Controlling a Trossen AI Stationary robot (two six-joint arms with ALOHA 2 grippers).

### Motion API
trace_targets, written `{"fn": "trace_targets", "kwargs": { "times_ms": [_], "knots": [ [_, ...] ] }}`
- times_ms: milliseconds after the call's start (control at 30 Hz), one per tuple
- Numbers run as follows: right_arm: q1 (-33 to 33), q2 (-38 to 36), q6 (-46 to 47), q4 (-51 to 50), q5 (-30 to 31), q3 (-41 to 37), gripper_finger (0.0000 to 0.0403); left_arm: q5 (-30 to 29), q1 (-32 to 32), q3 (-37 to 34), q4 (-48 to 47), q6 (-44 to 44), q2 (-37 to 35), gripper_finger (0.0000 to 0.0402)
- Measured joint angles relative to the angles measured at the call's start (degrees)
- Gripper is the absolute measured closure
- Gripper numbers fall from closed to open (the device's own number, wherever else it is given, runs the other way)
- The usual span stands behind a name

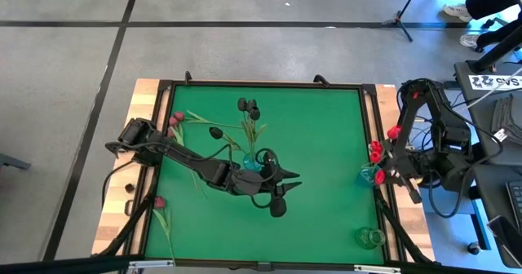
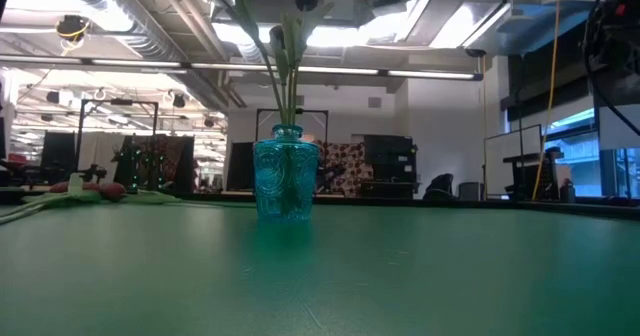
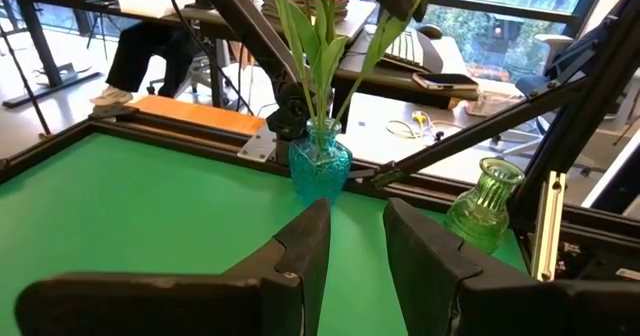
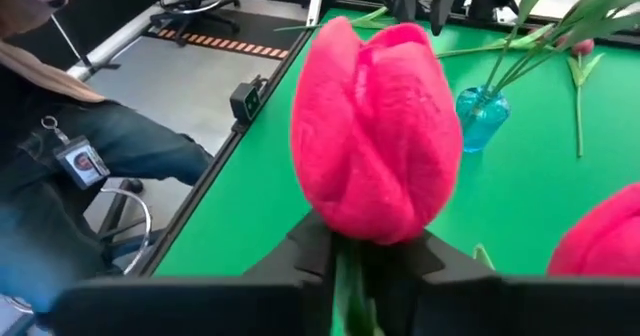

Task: Sort flowers into vase by color
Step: Put the red flower into the right blue vase

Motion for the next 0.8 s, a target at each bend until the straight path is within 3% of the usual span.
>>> {"fn": "trace_targets", "kwargs": {
  "times_ms": [133,367,600,800],
  "knots": [
    [0.0,0.0,2.3,-0.1,-0.9,0.0,0.029,0.0,0.0,0.0,-1.6,0.0,0.0,0.0305],
    [0.0,0.0,6.7,-0.7,-8.8,5.9,0.0197,-0.4,-0.4,0.0,-8.6,-2.2,-1.9,0.0305],
    [0.0,0.4,9.3,-3.4,-10.1,9.9,0.0195,-1.1,-0.9,0.0,-9.5,-1.2,-2.2,0.0305],
    [0.0,2.3,22.7,-15.0,-11.4,9.9,0.0197,-1.4,-1.2,0.0,-10.9,-1.2,-2.2,0.0305]
  ]
}}
